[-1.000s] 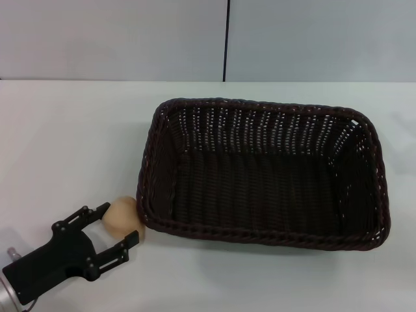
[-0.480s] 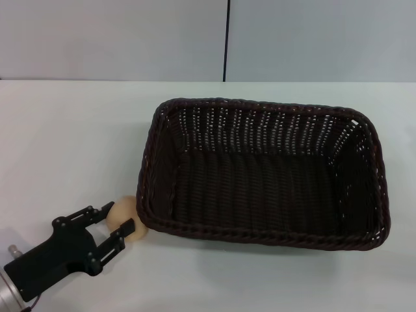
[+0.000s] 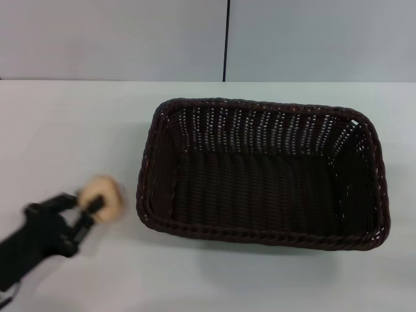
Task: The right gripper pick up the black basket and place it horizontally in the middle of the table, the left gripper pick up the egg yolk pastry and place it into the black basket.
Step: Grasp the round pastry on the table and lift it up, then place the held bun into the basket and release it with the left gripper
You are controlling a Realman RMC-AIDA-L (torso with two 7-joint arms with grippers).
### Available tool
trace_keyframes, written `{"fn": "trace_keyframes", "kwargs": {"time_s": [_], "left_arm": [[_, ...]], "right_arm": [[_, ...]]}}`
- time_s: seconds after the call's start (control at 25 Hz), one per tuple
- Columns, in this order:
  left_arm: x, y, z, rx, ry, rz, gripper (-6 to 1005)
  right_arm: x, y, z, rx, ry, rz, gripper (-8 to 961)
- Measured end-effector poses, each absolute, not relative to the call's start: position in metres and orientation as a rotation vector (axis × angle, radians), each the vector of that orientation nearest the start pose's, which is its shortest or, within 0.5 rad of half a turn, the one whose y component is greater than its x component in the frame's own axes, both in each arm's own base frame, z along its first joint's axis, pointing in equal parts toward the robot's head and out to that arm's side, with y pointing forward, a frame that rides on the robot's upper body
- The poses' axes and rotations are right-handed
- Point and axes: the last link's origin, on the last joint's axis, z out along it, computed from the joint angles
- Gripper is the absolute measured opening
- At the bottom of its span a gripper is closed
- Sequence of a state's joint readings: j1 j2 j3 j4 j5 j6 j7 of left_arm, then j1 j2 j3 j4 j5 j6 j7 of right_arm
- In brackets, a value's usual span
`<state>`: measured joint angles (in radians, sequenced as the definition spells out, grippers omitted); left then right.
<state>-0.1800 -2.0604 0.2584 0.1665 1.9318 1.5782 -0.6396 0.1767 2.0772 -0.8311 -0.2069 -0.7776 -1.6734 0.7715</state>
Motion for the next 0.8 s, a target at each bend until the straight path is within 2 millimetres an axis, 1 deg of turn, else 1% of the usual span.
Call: {"fn": "trace_keyframes", "kwargs": {"time_s": [0.04,0.08,0.12,0.16,0.2,0.28,0.32,0.36,0.48,0.52,0.6,0.68,0.72,0.76,0.8], "left_arm": [[-0.364,0.194,-0.020,-2.139,-0.646,-0.854,277],[-0.367,0.193,-0.009,-2.082,-0.630,-0.867,270],[-0.367,0.193,-0.009,-2.082,-0.630,-0.867,264],[-0.368,0.192,0.005,-2.023,-0.591,-0.893,257],[-0.367,0.191,0.010,-2.009,-0.570,-0.910,251],[-0.361,0.191,0.020,-1.986,-0.511,-0.960,238],[-0.361,0.191,0.020,-1.986,-0.511,-0.960,231],[-0.351,0.195,0.026,-1.989,-0.449,-1.028,225],[-0.337,0.203,0.024,-2.006,-0.413,-1.113,193],[-0.337,0.203,0.024,-2.006,-0.413,-1.113,183],[-0.322,0.214,0.014,-2.024,-0.412,-1.200,164],[-0.315,0.219,0.007,-2.050,-0.409,-1.232,149],[-0.315,0.219,0.007,-2.050,-0.409,-1.232,141],[-0.301,0.227,-0.006,-2.102,-0.409,-1.281,134],[-0.295,0.231,-0.014,-2.126,-0.425,-1.300,126]], "right_arm": [[0.347,0.236,0.051,-1.537,0.565,1.226,637],[0.347,0.235,0.051,-1.536,0.566,1.225,637],[0.347,0.235,0.051,-1.535,0.567,1.225,637],[0.347,0.235,0.052,-1.533,0.568,1.225,637],[0.347,0.235,0.052,-1.532,0.568,1.224,637],[0.349,0.234,0.051,-1.525,0.576,1.221,637],[0.350,0.234,0.051,-1.519,0.584,1.217,637],[0.351,0.234,0.050,-1.508,0.588,1.206,637],[0.360,0.231,0.050,-1.447,0.600,1.156,637],[0.363,0.229,0.050,-1.416,0.607,1.139,637],[0.369,0.225,0.051,-1.358,0.623,1.118,637],[0.374,0.221,0.052,-1.316,0.639,1.103,637],[0.376,0.219,0.053,-1.303,0.644,1.098,636],[0.377,0.217,0.053,-1.298,0.646,1.094,636],[0.378,0.217,0.054,-1.296,0.648,1.092,636]]}}
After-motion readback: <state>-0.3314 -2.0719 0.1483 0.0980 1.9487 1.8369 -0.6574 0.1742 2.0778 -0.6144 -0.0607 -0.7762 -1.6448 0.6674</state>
